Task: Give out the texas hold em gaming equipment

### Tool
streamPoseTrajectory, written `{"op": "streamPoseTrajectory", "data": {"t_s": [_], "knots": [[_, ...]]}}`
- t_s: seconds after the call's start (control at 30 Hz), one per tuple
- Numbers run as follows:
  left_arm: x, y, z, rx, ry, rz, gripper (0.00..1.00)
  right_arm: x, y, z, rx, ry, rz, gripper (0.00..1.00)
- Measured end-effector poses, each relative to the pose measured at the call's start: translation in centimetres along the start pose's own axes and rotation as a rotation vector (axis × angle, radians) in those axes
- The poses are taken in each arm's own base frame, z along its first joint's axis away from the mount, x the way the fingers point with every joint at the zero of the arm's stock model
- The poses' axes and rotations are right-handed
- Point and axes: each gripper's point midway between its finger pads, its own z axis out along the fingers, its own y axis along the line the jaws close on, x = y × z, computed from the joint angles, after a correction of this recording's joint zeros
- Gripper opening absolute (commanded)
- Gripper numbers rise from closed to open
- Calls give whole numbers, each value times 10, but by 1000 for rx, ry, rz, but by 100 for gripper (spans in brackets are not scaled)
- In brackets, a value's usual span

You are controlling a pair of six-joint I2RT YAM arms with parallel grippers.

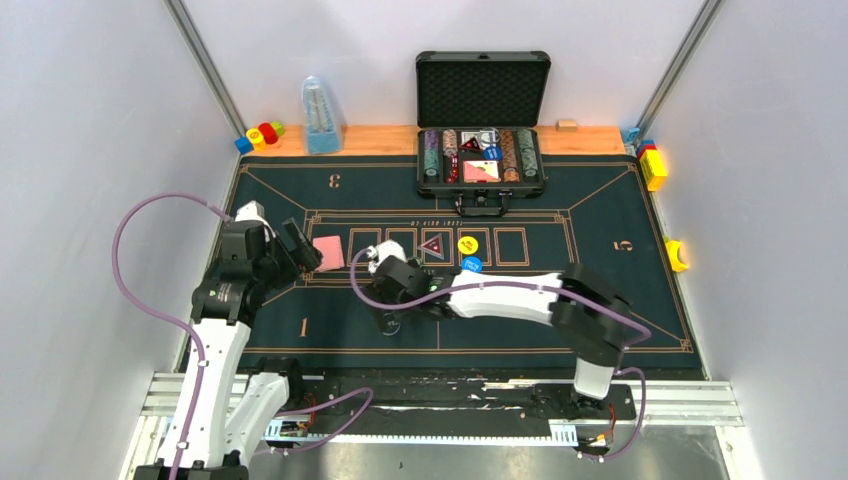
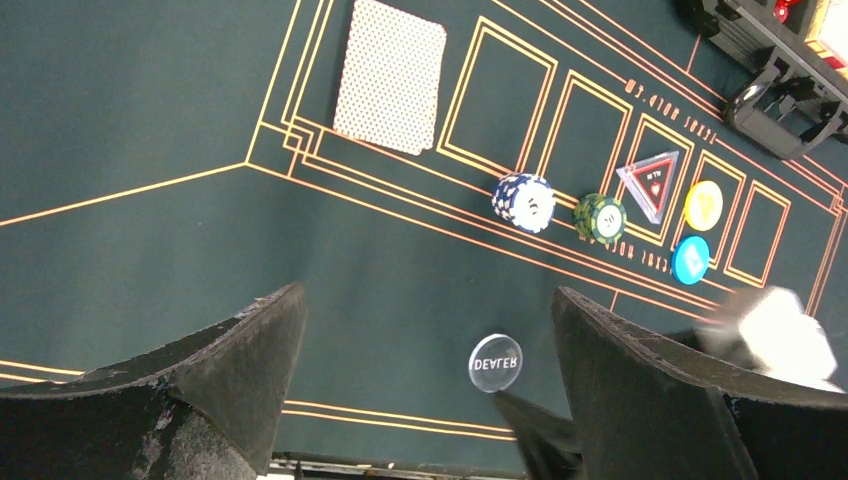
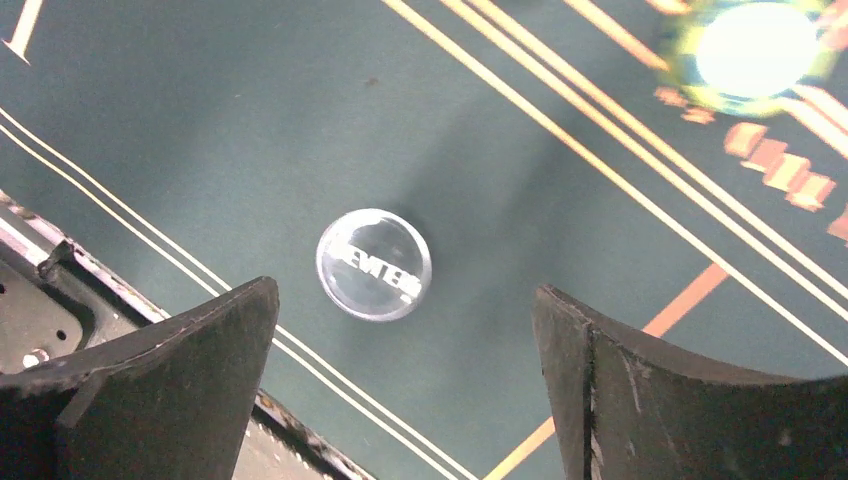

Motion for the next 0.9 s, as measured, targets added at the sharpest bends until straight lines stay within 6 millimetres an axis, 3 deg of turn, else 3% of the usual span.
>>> {"op": "streamPoseTrajectory", "data": {"t_s": [0.1,0.17,0.23,0.33,0.43,0.5,0.7,0.9], "knots": [[1,0,0,1,7,1,100,-16,-23,-34,34,-85,48,100],[2,-1,2,5,16,4,100,-34,-51,-63,66,-170,114,99],[4,-1,5,4,31,4,100,-53,-89,-87,111,-254,204,97],[6,-2,9,2,51,4,100,-64,-153,-103,217,-318,335,95],[6,-2,10,3,53,4,100,-53,-196,-98,311,-289,395,91],[6,-3,10,3,55,3,100,-44,-208,-85,345,-242,390,86],[7,-3,14,1,69,3,100,-15,-226,-41,385,-71,355,76],[8,-3,14,5,74,3,100,-2,-234,-27,380,0,351,69]]}}
